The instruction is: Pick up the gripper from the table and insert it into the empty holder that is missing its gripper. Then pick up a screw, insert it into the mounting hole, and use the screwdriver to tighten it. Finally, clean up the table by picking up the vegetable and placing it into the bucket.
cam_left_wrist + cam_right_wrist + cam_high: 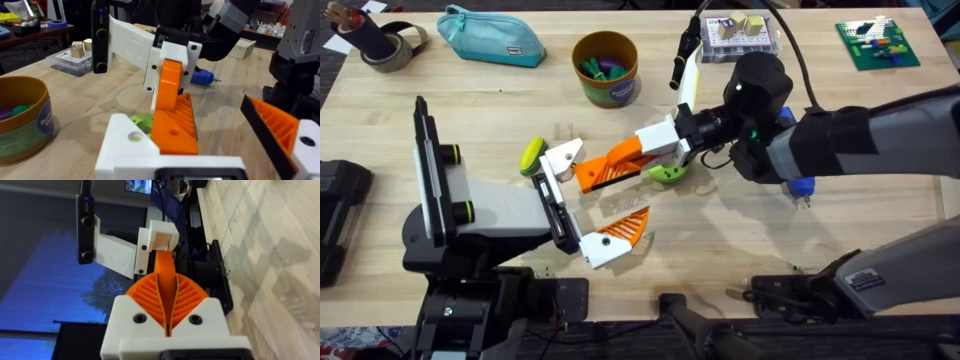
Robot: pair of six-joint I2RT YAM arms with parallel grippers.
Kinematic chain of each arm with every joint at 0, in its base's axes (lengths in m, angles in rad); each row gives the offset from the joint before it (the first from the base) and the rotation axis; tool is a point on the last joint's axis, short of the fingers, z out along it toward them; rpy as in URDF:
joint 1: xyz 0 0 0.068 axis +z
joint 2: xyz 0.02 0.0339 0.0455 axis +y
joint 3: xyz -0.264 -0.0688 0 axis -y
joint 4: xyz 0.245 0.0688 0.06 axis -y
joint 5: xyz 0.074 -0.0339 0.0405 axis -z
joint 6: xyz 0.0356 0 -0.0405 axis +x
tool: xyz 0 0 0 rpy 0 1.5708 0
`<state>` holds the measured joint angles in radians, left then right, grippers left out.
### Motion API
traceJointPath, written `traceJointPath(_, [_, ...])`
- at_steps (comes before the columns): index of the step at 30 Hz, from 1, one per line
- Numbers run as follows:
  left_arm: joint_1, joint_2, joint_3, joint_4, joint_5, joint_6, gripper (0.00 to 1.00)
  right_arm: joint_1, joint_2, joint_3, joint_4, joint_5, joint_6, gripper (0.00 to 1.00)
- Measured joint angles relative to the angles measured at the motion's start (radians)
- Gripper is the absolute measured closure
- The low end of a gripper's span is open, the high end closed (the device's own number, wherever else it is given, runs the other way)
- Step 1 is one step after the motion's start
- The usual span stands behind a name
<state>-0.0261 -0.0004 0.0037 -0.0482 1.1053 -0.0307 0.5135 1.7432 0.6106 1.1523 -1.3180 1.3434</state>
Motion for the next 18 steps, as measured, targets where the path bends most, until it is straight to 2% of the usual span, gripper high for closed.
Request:
traceJointPath(12, [0.001, 0.001, 0.001, -0.013, -0.002, 0.000, 0.014, 0.000, 0.000, 0.000, -0.014, -0.007, 0.035, 0.983])
traceJointPath(18, [0.001, 0.001, 0.001, -0.013, -0.002, -0.001, 0.014, 0.000, 0.001, -0.002, 0.119, -0.015, 0.085, 0.983])
